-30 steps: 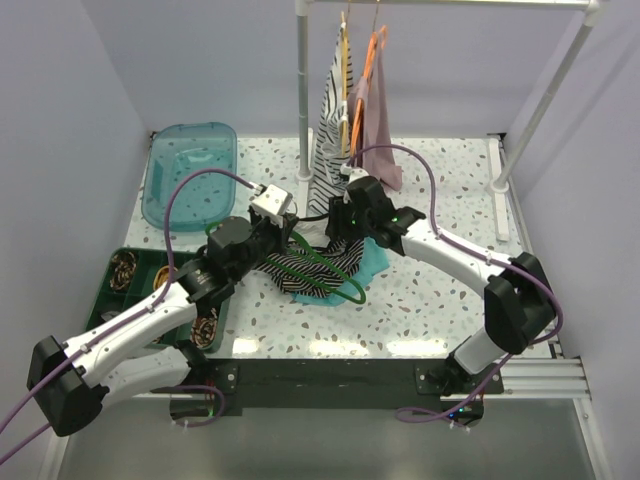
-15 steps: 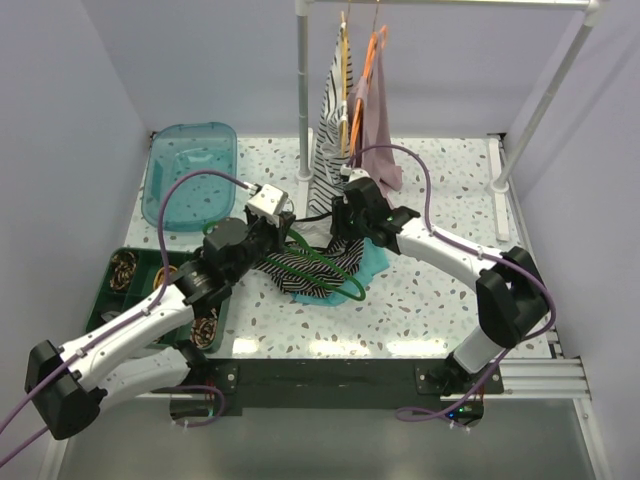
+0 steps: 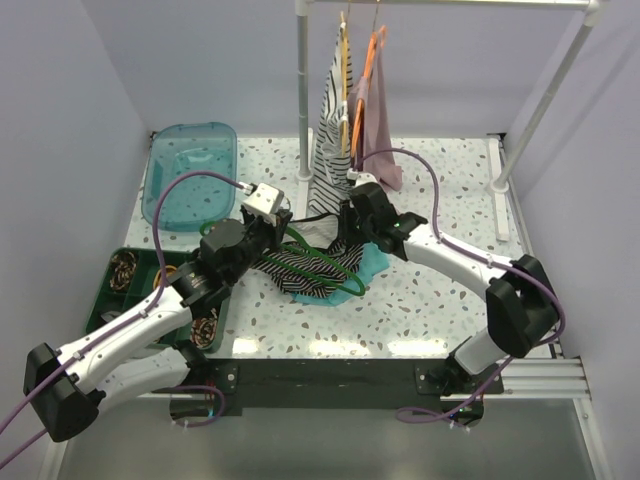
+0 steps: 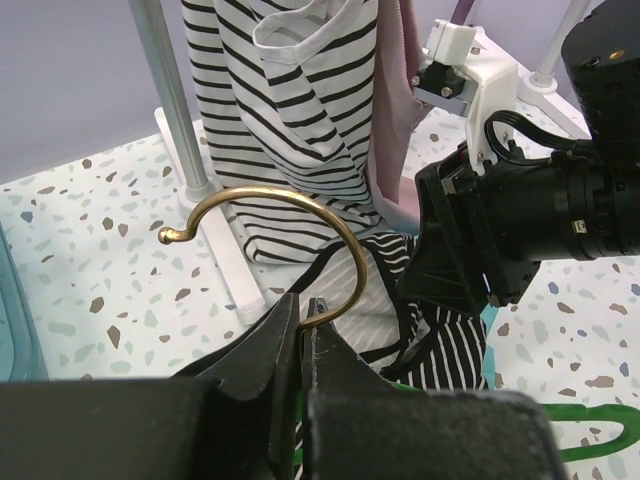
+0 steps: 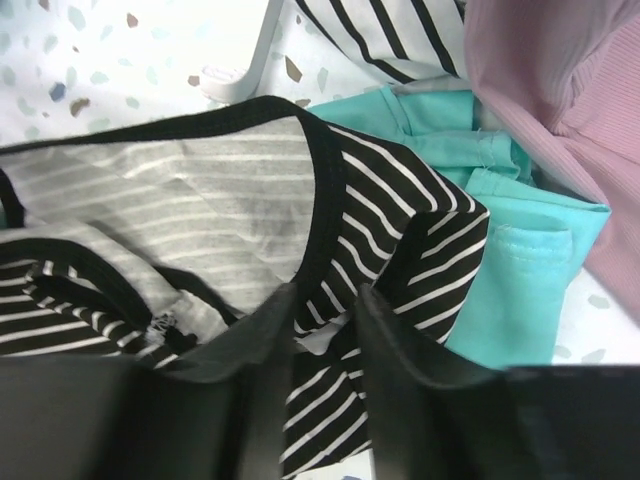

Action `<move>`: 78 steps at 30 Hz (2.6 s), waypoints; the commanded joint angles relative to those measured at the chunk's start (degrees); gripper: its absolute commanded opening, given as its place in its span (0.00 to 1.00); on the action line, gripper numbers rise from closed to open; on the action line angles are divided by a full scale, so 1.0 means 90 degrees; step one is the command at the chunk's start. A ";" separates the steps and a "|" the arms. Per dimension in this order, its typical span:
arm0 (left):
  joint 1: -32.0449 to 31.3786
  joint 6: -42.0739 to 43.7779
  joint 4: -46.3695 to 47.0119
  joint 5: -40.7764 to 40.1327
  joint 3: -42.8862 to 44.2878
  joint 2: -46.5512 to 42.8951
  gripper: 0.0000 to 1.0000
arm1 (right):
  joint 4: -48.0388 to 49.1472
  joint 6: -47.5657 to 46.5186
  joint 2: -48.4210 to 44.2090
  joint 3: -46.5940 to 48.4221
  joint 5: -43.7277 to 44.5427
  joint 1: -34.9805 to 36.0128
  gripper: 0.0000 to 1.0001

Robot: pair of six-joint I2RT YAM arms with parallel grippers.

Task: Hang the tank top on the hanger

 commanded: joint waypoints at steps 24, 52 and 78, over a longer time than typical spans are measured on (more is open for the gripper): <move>-0.0025 -0.0148 0.0772 -0.1068 0.0012 -0.0159 0.00 | 0.0144 -0.0145 -0.0682 -0.0301 0.0636 -0.0017 0.00; 0.0385 0.0037 0.1437 -0.2827 0.0373 0.0290 0.00 | -0.0013 -0.0311 -0.1934 -0.1180 0.0421 -0.0349 0.00; 0.0454 0.0251 0.1809 -0.2680 -0.0154 0.0026 0.00 | -0.0520 -0.0486 -0.1914 -0.0263 0.0411 -0.0349 0.00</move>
